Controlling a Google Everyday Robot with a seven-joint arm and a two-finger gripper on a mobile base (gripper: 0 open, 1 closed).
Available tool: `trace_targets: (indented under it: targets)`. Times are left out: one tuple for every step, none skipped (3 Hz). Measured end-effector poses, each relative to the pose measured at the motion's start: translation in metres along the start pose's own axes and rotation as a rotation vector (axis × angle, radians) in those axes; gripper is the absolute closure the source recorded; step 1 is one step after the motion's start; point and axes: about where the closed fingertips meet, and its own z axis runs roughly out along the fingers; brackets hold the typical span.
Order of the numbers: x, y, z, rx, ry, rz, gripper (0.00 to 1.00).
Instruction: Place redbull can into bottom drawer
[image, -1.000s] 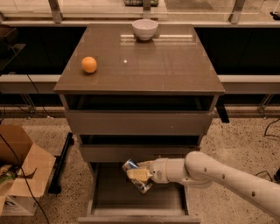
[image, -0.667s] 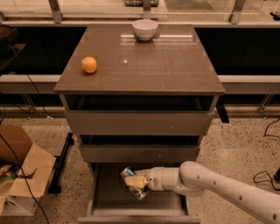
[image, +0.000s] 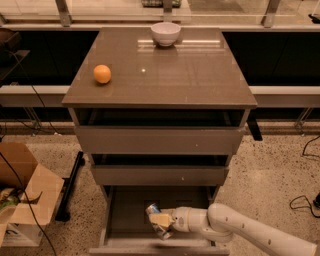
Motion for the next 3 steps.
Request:
trace_targets:
  targets:
    - [0.003,-0.001,0.001,-0.001,0.001,0.005,1.00]
    - [0.005,-0.012,0.008,0.018,0.007,-0.001,1.00]
    - [0.018,-0.040,0.023,0.041,0.037,0.018,1.00]
